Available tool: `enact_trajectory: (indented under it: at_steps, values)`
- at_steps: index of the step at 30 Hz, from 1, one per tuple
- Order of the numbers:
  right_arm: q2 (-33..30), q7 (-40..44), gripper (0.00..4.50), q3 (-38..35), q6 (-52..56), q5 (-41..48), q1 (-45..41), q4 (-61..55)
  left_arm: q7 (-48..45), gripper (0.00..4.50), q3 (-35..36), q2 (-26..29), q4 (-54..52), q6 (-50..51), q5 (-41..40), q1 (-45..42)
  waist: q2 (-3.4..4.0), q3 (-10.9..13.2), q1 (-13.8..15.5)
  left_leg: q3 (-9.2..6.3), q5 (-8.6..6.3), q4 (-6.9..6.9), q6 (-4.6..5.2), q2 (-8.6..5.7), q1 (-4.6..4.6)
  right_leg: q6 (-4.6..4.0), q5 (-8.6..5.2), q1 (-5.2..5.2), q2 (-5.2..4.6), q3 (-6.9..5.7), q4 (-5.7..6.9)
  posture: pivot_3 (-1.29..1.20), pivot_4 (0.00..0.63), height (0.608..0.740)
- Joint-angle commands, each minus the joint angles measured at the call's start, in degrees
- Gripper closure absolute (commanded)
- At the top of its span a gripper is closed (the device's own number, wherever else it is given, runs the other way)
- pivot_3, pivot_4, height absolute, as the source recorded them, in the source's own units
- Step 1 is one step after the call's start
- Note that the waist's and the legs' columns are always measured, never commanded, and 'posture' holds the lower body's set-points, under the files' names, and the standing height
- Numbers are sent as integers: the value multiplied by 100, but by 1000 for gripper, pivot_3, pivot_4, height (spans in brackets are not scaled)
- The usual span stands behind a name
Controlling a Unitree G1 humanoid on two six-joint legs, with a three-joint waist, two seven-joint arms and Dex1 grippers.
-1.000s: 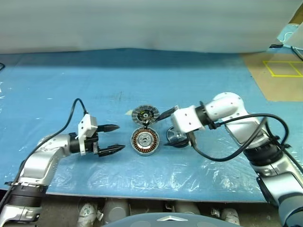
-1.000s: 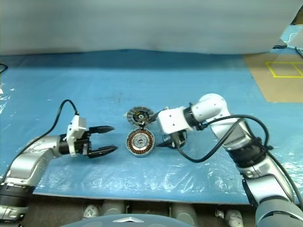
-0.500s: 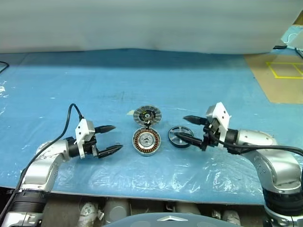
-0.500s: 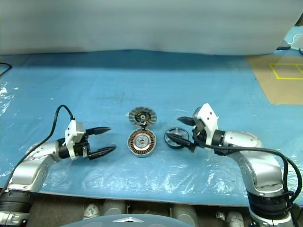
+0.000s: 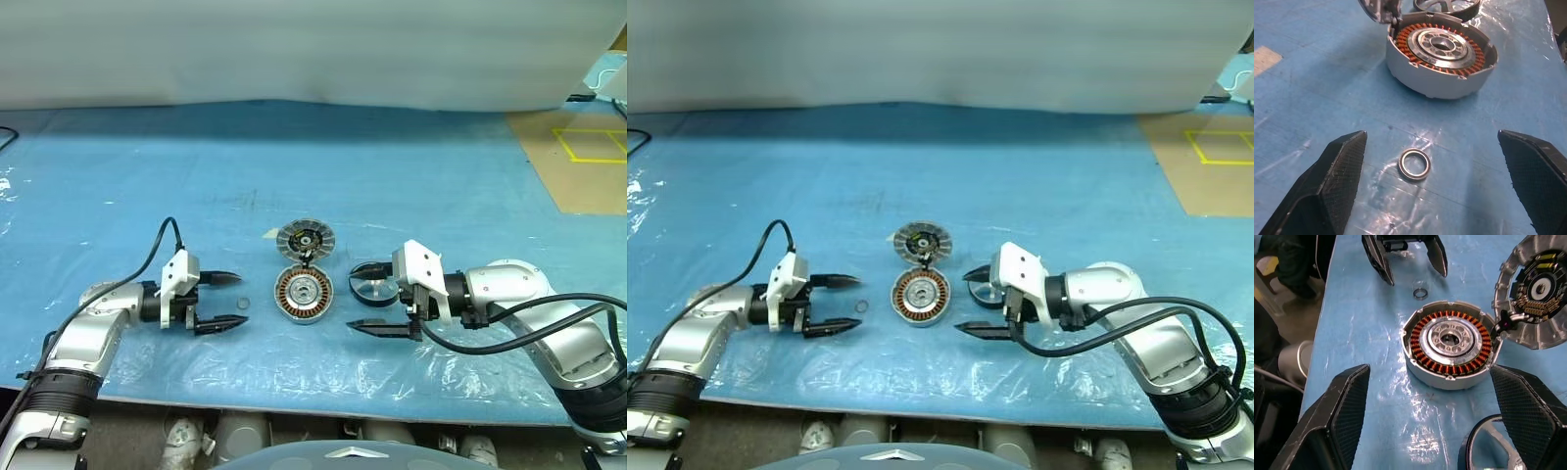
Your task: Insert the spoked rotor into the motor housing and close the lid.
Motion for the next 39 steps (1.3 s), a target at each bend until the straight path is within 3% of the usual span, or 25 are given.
enact_trajectory:
  at_steps: [1,8,17,27,30,39]
  values:
    - [-43,-7,388,-16,-253,-35,-8,24,81,0,-2,30,-282,-145,48,109,0,0,0,0,-1,0,1,-1,1,0,0,1,-1,0,0,0,150,740]
    - [44,-185,388,99,-276,-191,-250,244,580,0,2,-272,145,-413,264,-8,-1,-1,-2,0,-2,9,4,-3,5,0,0,4,-5,1,11,0,150,740]
    - [123,-545,388,78,-177,-183,-95,284,406,0,-204,-172,551,-1076,605,238,-1,-1,-1,-2,-2,3,3,-3,3,0,0,3,-5,0,3,0,150,740]
    - [133,-739,388,-27,-63,-142,-146,313,586,0,-349,-194,627,-1090,832,-19,3,-3,4,-1,-2,10,4,-4,14,0,0,10,-8,2,20,0,150,740]
    - [134,-795,340,-74,-26,-102,-188,306,596,572,-356,-229,645,-1038,798,-87,3,-4,9,-1,-2,10,4,-5,14,0,0,10,-8,2,20,0,150,740]
    - [202,-930,340,-190,175,63,-245,216,686,3637,-443,-153,660,-1071,965,-169,3,-4,9,-1,-1,8,3,-4,12,0,0,8,-7,1,15,0,150,740]
